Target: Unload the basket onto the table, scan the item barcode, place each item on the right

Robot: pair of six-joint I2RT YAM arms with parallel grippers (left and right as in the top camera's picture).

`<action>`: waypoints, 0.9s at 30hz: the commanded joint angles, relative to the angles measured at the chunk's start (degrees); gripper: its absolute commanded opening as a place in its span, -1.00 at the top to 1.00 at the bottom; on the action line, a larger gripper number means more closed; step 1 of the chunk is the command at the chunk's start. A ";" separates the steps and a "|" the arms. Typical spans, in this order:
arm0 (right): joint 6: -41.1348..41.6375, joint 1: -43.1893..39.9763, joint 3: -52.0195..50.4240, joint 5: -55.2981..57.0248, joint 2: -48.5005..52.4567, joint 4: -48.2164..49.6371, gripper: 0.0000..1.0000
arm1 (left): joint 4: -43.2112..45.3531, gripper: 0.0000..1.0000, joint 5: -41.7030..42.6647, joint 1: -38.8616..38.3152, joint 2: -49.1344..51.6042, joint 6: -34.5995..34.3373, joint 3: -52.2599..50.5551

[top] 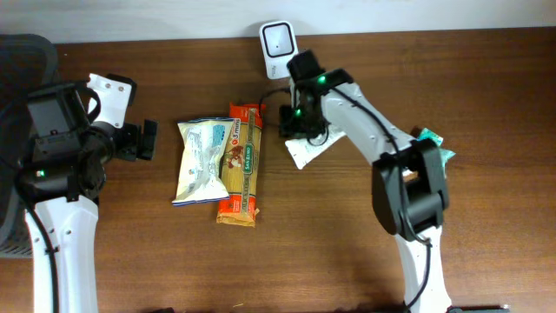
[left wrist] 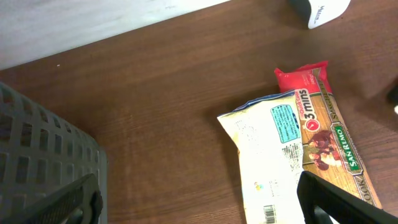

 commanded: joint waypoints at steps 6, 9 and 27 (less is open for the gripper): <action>-3.17 0.39 -0.35 1.75 0.33 -14.19 0.15 | 0.07 -0.98 0.00 0.13 -0.66 0.90 0.15; -6.29 0.39 0.04 1.49 0.28 -18.75 0.16 | 0.00 -0.98 0.02 0.13 -0.66 0.90 0.15; -18.60 -18.69 -5.97 -6.19 -11.15 -19.71 -0.36 | -0.09 -0.98 0.00 0.13 -0.66 0.90 0.15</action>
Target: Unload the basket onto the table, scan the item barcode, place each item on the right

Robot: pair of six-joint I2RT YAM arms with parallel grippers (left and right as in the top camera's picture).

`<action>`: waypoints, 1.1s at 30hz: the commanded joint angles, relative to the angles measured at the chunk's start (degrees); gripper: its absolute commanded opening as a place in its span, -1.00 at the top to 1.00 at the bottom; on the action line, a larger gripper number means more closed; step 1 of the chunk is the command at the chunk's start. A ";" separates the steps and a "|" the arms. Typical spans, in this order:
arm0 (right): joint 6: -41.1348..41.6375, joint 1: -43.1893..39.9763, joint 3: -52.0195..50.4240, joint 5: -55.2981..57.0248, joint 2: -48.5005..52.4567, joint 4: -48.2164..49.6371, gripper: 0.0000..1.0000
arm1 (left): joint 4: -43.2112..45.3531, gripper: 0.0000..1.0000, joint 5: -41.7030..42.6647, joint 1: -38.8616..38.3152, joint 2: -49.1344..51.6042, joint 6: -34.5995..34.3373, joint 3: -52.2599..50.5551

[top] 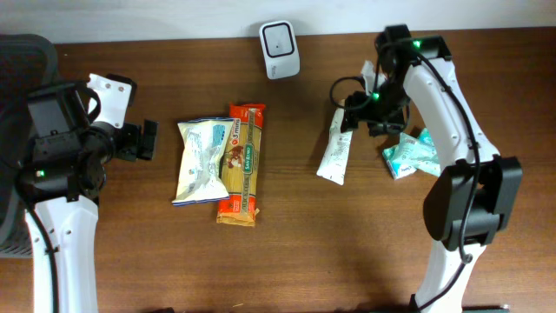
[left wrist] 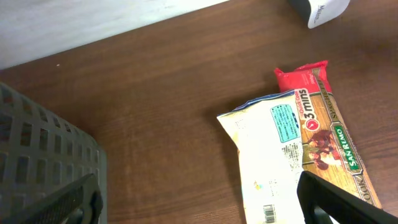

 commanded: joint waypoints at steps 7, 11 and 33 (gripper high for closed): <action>-2.97 -2.38 -28.52 -14.49 0.26 31.19 -0.23 | -0.02 -0.98 0.00 0.13 -0.66 0.90 0.15; -2.80 -2.08 -36.50 -14.47 0.26 42.49 0.21 | -0.02 -0.98 0.00 0.13 -0.66 0.90 0.15; -18.10 13.84 -27.43 4.81 -5.31 22.73 0.91 | -0.04 -0.99 0.00 0.13 -0.66 0.92 0.15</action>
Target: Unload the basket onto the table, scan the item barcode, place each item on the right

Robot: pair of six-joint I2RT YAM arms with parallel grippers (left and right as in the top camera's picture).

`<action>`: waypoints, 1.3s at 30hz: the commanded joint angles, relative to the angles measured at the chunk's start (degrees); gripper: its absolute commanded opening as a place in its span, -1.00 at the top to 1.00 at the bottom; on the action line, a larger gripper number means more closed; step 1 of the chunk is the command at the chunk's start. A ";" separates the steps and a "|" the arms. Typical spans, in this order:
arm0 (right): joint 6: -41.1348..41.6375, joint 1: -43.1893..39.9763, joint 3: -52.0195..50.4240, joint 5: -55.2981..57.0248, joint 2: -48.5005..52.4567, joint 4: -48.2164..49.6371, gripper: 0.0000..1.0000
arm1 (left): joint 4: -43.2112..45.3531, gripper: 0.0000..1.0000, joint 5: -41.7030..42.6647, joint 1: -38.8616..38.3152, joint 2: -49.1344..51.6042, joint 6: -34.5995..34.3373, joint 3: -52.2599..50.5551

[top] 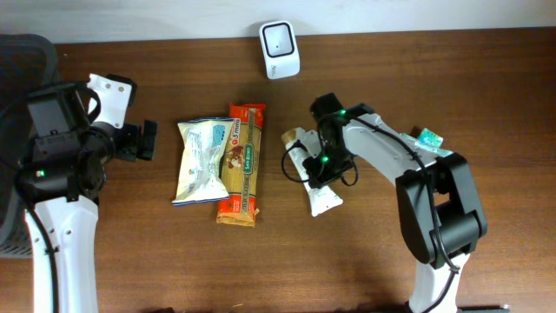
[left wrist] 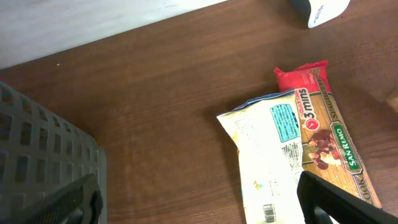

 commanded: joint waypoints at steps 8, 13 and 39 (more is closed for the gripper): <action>0.31 -3.34 0.94 -0.66 -2.25 -0.28 -0.04 | 0.09 -0.98 0.00 0.13 -0.66 0.90 0.15; 2.03 -7.63 -0.31 -2.99 -2.21 -0.09 -0.20 | 0.09 -0.98 0.00 0.13 -0.66 0.90 0.15; 5.81 -14.45 -6.36 -25.57 -4.85 5.81 0.92 | 0.09 -0.98 -0.02 0.13 -0.66 0.90 0.15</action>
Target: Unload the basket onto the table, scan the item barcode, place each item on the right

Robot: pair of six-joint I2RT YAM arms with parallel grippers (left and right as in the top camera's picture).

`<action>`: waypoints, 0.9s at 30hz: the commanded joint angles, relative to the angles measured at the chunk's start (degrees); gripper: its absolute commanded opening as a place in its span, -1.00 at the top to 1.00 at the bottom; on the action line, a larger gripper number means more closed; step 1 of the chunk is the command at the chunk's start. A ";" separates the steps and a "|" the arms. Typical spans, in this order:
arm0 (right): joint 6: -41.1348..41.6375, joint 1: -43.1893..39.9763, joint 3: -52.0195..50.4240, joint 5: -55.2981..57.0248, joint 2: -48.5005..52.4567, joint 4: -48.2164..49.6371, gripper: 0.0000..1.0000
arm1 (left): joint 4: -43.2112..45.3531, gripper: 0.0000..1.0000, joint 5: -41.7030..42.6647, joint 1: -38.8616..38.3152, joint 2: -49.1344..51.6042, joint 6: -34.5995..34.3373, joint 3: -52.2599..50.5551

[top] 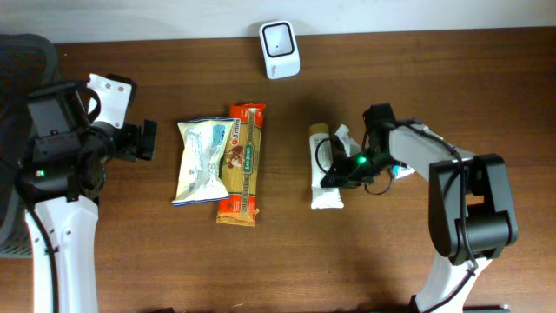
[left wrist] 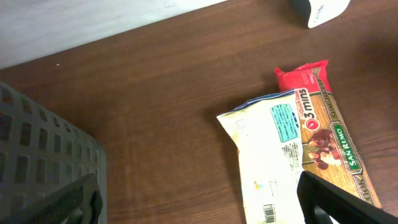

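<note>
The white scanner (top: 281, 37) stands at the table's back edge; its corner (left wrist: 318, 11) shows in the left wrist view. A long white packet with a yellow end (top: 324, 169) lies right of centre. My right gripper (top: 339, 172) sits over its right edge and seems shut on it. A cream snack bag (top: 202, 161) (left wrist: 273, 155) and a red-orange pasta pack (top: 242, 165) (left wrist: 323, 130) lie side by side at centre left. My left gripper (top: 144, 139) (left wrist: 199, 205) hovers open left of them, holding nothing.
A dark mesh basket (top: 26, 52) (left wrist: 43, 149) stands at the far left. A teal packet (top: 401, 170) lies under my right arm, mostly hidden. The pale wall (left wrist: 93, 25) runs behind the table.
My right gripper and the white packet have shifted a little right; the packet now lies upright instead of tilted. The arm reaches in from the right. The left arm is unchanged.
The right gripper first held the white packet just below the scanner. Then it had the packet at the right beside the teal packet. Later the packet was tilted at centre, and now it lies straight right of centre. The left arm stayed still throughout.
</note>
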 commanded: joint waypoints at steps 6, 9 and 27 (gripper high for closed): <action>-0.85 2.03 20.06 -0.37 -13.77 -14.86 0.92 | 0.07 -0.98 0.00 0.13 -0.66 0.90 0.15; -0.83 4.20 22.43 -0.24 -19.45 -16.70 0.92 | 0.07 -0.98 0.02 0.13 -0.66 0.90 0.15; 4.85 16.94 52.39 28.94 -14.91 -30.08 0.92 | 0.07 -0.98 0.00 0.13 -0.66 0.90 0.15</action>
